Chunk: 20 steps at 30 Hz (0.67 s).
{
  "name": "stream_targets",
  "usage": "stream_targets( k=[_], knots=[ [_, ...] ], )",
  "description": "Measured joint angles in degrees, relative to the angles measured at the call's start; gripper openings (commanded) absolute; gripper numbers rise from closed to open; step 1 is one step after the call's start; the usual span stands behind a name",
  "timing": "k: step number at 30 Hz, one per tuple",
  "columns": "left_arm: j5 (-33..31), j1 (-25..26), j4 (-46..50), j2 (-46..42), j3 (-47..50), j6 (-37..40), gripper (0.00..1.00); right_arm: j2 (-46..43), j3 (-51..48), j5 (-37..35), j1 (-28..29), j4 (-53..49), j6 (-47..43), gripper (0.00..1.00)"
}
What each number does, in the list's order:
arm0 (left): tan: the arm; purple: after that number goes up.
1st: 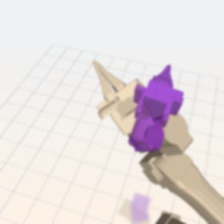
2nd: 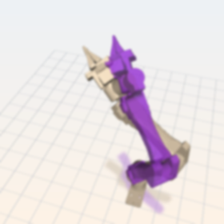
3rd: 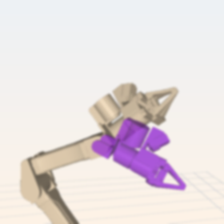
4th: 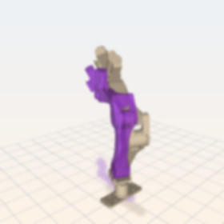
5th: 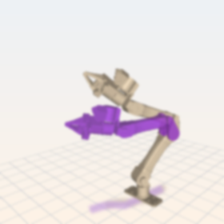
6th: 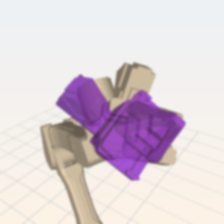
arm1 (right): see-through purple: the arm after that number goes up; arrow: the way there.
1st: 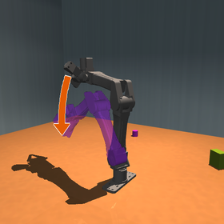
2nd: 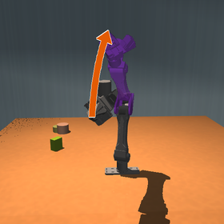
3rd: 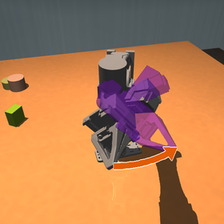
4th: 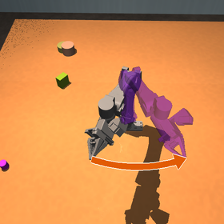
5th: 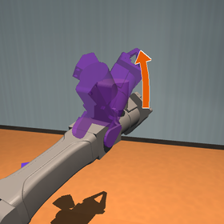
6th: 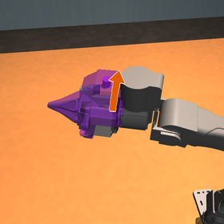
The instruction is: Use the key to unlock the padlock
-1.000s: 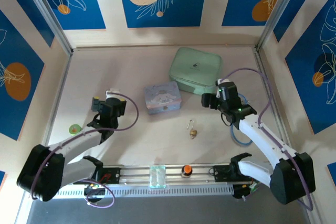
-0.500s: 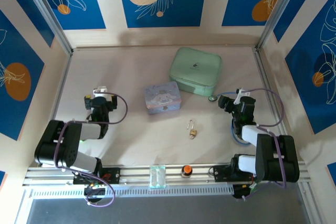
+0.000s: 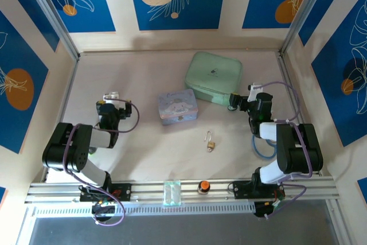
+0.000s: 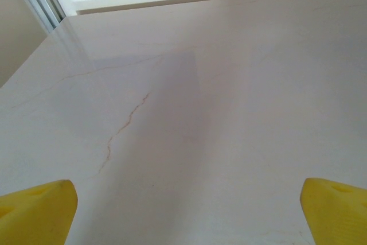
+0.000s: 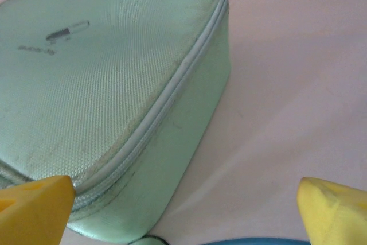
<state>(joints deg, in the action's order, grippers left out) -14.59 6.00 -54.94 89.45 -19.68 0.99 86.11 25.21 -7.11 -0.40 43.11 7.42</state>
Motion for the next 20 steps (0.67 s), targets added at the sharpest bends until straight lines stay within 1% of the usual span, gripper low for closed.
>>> stream_targets(
  k=[20],
  knots=[
    [0.04,0.0,0.02,0.0,0.0,0.02,0.99,0.48,-0.92,0.07,0.55,1.9,-0.42,0.99]
  ],
)
